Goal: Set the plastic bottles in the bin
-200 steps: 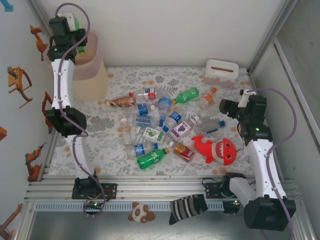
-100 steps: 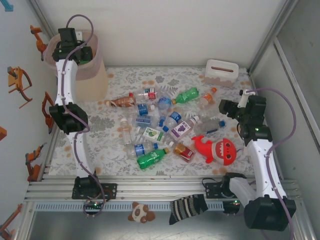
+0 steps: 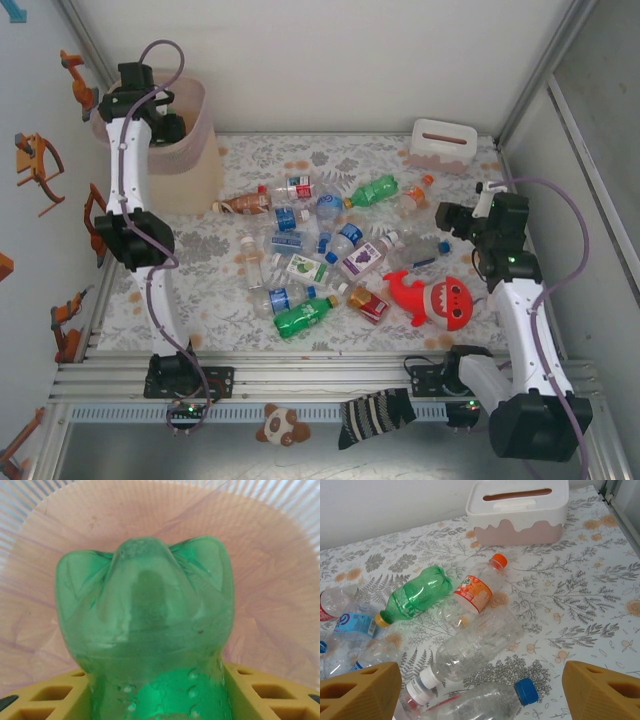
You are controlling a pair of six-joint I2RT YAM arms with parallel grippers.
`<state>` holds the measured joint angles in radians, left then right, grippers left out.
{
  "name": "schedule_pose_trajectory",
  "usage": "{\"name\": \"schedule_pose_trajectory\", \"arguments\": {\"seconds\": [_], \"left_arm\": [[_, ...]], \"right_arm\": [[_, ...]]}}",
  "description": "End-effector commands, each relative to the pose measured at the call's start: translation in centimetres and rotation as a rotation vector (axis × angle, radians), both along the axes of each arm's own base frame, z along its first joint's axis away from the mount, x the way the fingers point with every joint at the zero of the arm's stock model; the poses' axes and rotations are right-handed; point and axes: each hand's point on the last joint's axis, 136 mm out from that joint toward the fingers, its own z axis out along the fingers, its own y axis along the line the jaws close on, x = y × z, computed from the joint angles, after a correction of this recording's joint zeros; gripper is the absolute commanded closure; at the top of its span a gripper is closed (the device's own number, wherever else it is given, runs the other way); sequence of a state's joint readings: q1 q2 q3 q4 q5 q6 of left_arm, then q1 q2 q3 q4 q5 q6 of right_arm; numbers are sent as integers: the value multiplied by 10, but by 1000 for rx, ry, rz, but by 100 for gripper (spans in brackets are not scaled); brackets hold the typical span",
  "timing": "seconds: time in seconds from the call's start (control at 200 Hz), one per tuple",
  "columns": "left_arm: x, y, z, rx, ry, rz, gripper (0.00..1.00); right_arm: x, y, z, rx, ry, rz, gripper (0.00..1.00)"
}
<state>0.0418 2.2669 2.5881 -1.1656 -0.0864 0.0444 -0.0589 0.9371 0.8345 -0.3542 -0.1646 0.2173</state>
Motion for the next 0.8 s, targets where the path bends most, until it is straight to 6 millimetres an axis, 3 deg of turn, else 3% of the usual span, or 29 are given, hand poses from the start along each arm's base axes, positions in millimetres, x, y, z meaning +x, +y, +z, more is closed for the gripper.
{"name": "schedule_pose_trajectory", "arguments": {"seconds": [0.0, 0.411, 0.596, 0.791], "left_arm": [[-42, 3, 7, 1, 101, 23, 64], [-100, 25, -9, 66, 278, 157, 62], [-100, 26, -9, 55, 273, 163, 41], [-93, 20, 8, 19, 209, 150, 23]], "right_arm": [[-1, 4, 1, 8, -10, 9, 17], [-2, 9, 0, 13, -11, 29, 17], [-3, 9, 2, 7, -13, 32, 17], [-3, 9, 9, 6, -23, 31, 17]]}}
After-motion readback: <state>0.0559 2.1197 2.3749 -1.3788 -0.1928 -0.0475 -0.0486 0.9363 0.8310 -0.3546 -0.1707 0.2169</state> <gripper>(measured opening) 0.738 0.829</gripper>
